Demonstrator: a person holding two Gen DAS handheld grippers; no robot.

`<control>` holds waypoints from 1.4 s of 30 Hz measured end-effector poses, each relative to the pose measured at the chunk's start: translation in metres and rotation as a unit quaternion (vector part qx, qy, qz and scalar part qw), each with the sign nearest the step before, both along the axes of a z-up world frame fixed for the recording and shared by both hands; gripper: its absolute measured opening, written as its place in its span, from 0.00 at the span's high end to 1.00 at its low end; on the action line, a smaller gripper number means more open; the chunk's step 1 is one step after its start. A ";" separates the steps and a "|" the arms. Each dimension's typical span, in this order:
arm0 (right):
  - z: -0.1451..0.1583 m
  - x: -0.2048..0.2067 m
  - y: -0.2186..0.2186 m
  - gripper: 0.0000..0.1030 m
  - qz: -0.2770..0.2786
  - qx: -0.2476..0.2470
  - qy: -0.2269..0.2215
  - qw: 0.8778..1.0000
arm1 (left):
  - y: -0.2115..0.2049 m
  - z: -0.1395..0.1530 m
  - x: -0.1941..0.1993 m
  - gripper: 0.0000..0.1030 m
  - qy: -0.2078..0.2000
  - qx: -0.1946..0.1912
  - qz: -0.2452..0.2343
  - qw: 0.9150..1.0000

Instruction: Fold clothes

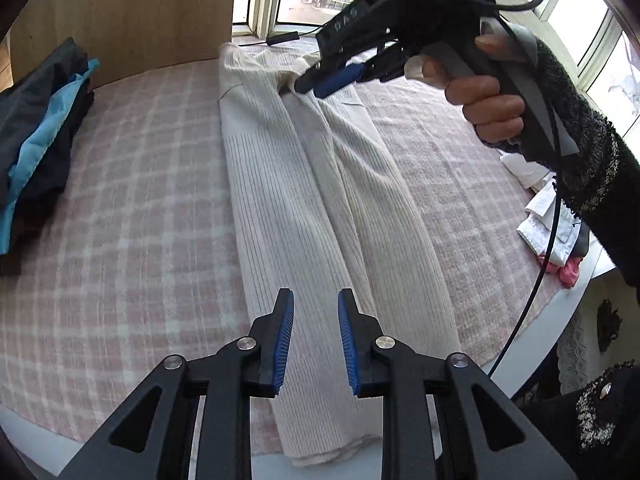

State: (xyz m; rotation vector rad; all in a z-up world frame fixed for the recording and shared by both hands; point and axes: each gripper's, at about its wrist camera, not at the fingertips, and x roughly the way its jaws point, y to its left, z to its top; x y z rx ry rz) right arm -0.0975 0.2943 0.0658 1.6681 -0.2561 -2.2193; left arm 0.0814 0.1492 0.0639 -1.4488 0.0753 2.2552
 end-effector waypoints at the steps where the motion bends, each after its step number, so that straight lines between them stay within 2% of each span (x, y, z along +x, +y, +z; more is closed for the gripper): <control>1: 0.008 -0.012 0.003 0.69 -0.011 0.010 0.022 1.000 | 0.001 -0.004 -0.010 0.79 0.000 -0.007 -0.006 1.000; 2: 0.012 -0.027 0.006 0.59 -0.017 0.015 0.038 0.999 | 0.005 -0.011 -0.017 0.79 -0.005 -0.012 -0.013 1.000; 3: 0.009 -0.044 0.007 0.56 -0.019 0.014 0.042 0.999 | 0.009 -0.019 -0.023 0.79 -0.012 -0.012 -0.020 1.000; 7: -0.025 -0.105 0.013 0.56 -0.056 0.006 0.013 0.998 | 0.015 -0.041 -0.033 0.79 -0.034 -0.014 -0.043 0.998; 10: -0.049 -0.133 0.006 0.56 -0.056 -0.016 -0.005 0.998 | 0.007 -0.038 -0.036 0.79 -0.044 0.008 -0.050 0.998; 13: -0.066 -0.147 0.000 0.56 -0.046 -0.024 -0.018 0.999 | -0.009 -0.015 -0.056 0.79 -0.030 0.042 -0.048 0.998; 14: -0.069 -0.148 -0.001 0.56 -0.044 -0.027 -0.019 0.999 | -0.015 -0.006 -0.068 0.79 -0.018 0.049 -0.046 0.998; 17: -0.074 -0.150 0.003 0.56 -0.049 -0.055 -0.018 0.997 | -0.026 0.007 -0.123 0.79 0.026 0.034 -0.036 0.998; 21: -0.079 -0.150 0.010 0.58 -0.061 -0.083 -0.022 0.994 | -0.030 -0.010 -0.202 0.79 0.035 0.057 -0.030 0.997; 22: -0.080 -0.150 0.010 0.62 -0.060 -0.089 -0.024 0.994 | -0.029 -0.015 -0.215 0.79 0.036 0.062 -0.030 0.997; 23: -0.081 -0.150 0.010 0.71 -0.058 -0.097 -0.027 0.993 | -0.027 -0.019 -0.228 0.79 0.038 0.066 -0.031 0.997; 25: -0.083 -0.149 0.009 0.76 -0.054 -0.099 -0.026 0.993 | -0.023 -0.027 -0.248 0.79 0.039 0.077 -0.037 0.996; 27: -0.085 -0.147 0.009 0.79 -0.052 -0.103 -0.025 0.993 | -0.016 -0.035 -0.262 0.79 0.034 0.082 -0.053 0.995; 29: -0.087 -0.146 0.011 0.91 -0.057 -0.107 -0.024 0.992 | -0.009 -0.046 -0.267 0.79 0.024 0.080 -0.065 0.994; 31: -0.083 -0.138 0.016 0.93 -0.068 -0.102 -0.010 0.992 | -0.006 -0.049 -0.269 0.79 0.025 0.080 -0.071 0.994; 35: -0.069 -0.125 0.028 0.94 -0.092 -0.062 0.032 0.993 | -0.005 -0.042 -0.267 0.79 0.058 0.074 -0.080 0.992; 37: -0.080 -0.133 0.024 0.93 -0.082 -0.040 0.009 0.996 | 0.000 -0.051 -0.272 0.79 0.048 0.065 -0.087 0.993; 39: -0.079 -0.138 0.028 0.90 -0.092 -0.033 0.007 0.995 | 0.004 -0.056 -0.274 0.78 0.044 0.055 -0.096 0.993; 42: -0.049 -0.129 0.043 0.90 -0.132 -0.020 0.063 0.989 | 0.002 -0.045 -0.276 0.79 0.059 0.051 -0.100 0.992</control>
